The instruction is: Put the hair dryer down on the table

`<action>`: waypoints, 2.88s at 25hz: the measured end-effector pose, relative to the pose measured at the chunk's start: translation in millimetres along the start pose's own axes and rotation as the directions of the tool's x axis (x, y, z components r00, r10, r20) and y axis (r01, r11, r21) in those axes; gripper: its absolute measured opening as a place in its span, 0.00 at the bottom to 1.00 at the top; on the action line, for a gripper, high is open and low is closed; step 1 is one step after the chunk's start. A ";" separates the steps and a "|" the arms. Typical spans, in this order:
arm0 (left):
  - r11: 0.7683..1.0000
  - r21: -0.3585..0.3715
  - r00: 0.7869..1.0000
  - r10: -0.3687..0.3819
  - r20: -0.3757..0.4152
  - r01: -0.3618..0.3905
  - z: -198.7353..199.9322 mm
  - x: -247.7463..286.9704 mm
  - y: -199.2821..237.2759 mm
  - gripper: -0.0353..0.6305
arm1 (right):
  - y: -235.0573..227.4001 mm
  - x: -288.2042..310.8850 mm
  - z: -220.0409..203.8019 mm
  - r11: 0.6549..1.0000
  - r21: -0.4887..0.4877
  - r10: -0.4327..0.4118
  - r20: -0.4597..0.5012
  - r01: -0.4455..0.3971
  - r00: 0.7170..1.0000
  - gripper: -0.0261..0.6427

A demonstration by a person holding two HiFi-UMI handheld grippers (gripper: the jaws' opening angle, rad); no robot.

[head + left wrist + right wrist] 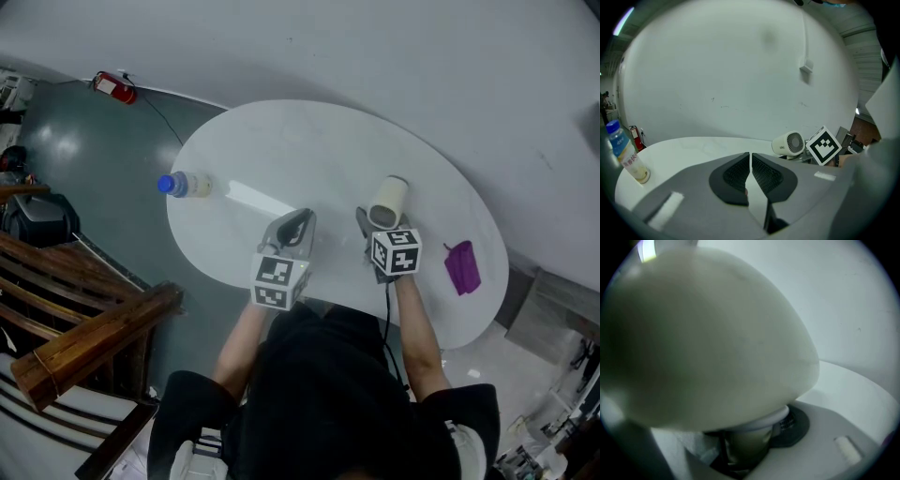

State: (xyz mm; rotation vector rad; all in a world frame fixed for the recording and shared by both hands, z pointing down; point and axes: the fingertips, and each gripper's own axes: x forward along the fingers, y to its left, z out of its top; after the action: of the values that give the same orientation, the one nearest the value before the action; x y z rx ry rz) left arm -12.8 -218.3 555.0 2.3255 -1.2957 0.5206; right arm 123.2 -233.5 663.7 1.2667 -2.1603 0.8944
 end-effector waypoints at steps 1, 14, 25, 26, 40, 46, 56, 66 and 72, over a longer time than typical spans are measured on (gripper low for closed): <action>1.000 -0.001 1.000 0.001 0.000 -0.001 0.2 0.7 0.9 0.09 | -1.0 1.5 -0.7 1.000 0.001 -0.001 -0.005 0.001 1.000 0.38; 1.000 -0.009 1.000 0.004 -0.007 -0.004 3.7 12.3 14.2 0.09 | -7.4 19.9 0.1 0.999 0.043 0.011 -0.070 -0.008 0.997 0.38; 1.000 -0.012 1.000 0.005 -0.012 -0.006 5.0 17.5 21.1 0.09 | -14.2 34.1 -4.3 0.997 0.083 0.017 -0.155 -0.004 0.988 0.39; 1.000 -0.013 1.000 0.005 -0.012 -0.005 5.3 18.1 21.6 0.09 | -15.1 35.4 -4.7 0.996 0.087 0.016 -0.164 -0.002 0.986 0.39; 1.000 -0.016 1.000 0.011 -0.025 -0.011 4.0 22.8 24.9 0.09 | -28.3 50.2 -13.7 0.983 0.184 0.066 -0.261 -0.018 0.963 0.39; 1.000 -0.018 0.999 0.019 -0.029 -0.019 2.7 22.9 23.8 0.09 | -34.5 54.0 -18.5 0.969 0.243 0.112 -0.279 -0.043 0.954 0.39; 1.000 -0.011 0.999 0.021 -0.028 -0.022 3.2 20.5 20.4 0.09 | -33.3 54.3 -18.2 0.958 0.280 0.138 -0.280 -0.057 0.950 0.40; 1.000 -0.008 1.000 0.015 -0.016 -0.015 1.4 13.5 15.0 0.09 | -32.8 45.3 -24.4 0.958 0.283 0.124 -0.264 -0.046 0.957 0.42; 1.000 -0.001 1.000 0.016 -0.008 -0.016 1.9 4.2 11.1 0.09 | -30.5 38.2 -20.1 0.960 0.276 0.112 -0.240 -0.043 0.964 0.42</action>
State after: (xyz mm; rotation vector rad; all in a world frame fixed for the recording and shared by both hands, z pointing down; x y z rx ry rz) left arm -20.1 -227.6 557.5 2.3118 -1.3118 0.5332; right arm 134.3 -251.6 712.1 1.1208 -1.9449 1.3432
